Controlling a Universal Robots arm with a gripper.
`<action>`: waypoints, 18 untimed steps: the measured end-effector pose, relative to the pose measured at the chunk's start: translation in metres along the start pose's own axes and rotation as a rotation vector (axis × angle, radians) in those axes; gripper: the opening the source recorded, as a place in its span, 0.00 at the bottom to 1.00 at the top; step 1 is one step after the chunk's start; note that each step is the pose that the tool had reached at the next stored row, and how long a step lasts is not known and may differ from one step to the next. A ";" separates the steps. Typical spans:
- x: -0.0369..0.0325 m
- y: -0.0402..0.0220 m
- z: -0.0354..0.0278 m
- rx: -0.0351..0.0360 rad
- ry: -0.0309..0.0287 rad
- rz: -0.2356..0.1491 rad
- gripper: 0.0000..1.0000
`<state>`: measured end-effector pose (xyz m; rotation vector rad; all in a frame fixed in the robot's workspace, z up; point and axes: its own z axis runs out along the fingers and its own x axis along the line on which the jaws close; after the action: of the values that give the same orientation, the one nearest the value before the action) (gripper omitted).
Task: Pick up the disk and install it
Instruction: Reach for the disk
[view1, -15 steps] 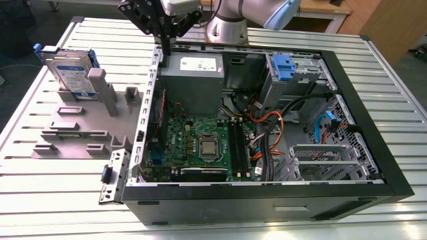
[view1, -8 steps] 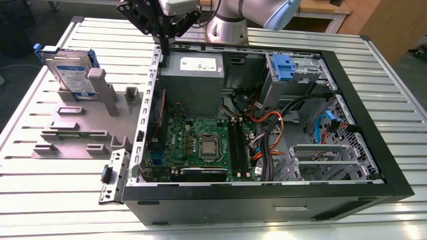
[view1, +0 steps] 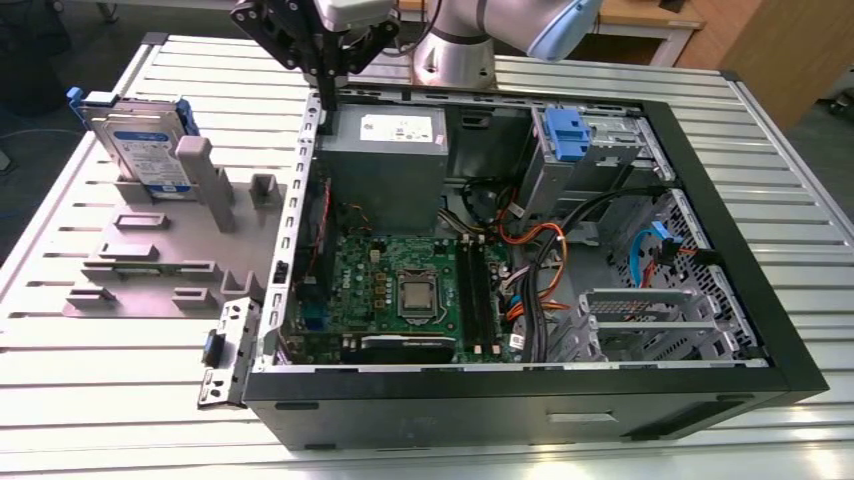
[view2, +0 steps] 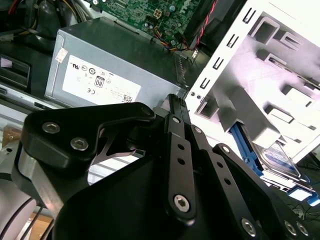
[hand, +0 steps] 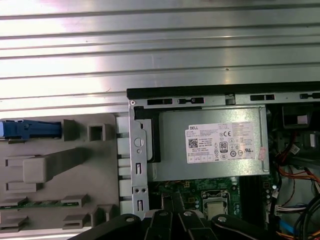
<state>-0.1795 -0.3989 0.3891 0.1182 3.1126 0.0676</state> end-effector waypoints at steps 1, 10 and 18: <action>0.0002 0.0000 0.0000 -0.0001 0.0000 0.000 0.11; 0.0116 -0.0009 0.0000 0.0000 0.0000 0.000 0.11; 0.0143 -0.0011 -0.0001 0.0000 0.0000 0.000 0.11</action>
<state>-0.1938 -0.3989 0.3888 0.1180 3.1126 0.0676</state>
